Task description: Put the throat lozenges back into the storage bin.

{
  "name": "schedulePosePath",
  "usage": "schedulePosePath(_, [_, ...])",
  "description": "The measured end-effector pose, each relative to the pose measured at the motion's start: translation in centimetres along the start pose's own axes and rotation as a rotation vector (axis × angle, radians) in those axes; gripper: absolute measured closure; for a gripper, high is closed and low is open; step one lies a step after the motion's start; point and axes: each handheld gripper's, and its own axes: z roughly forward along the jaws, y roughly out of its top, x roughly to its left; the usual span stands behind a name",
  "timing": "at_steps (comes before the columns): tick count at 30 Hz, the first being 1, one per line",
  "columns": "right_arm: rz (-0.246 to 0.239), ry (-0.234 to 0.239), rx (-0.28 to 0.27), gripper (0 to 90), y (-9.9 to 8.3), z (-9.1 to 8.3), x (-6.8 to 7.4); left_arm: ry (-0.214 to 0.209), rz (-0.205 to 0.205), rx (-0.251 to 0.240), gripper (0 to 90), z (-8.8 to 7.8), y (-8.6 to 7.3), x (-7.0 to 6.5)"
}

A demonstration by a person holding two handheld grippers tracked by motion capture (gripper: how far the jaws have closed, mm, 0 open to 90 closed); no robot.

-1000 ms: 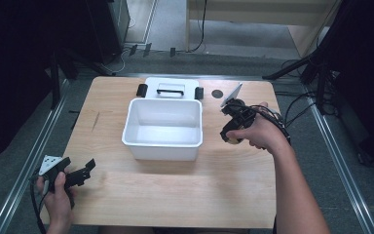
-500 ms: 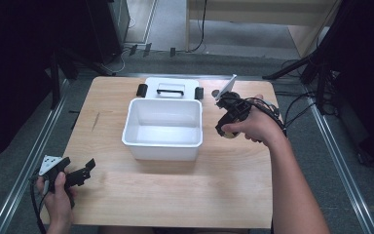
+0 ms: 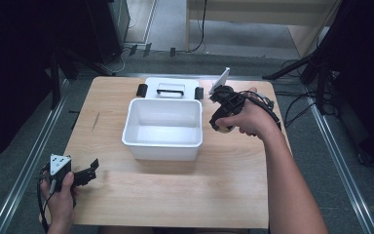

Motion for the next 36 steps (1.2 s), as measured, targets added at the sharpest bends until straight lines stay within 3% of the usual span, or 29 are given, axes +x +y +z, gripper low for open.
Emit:
schedulePosePath(3, [0.0,-0.001,0.003,20.9,0.4,-0.2,0.3,-0.008,-0.018,0.0,0.0,0.0,0.0,0.1])
schedulePosePath(20, [-0.054,0.0,-0.006,20.9,2.6,-0.8,2.2,-0.015,-0.02,0.004,0.0,0.0,0.0,0.2])
schedulePosePath(36, [-0.089,0.017,-0.008,20.9,4.4,-0.3,4.3,-0.014,-0.021,0.004,0.0,0.0,0.0,0.2])
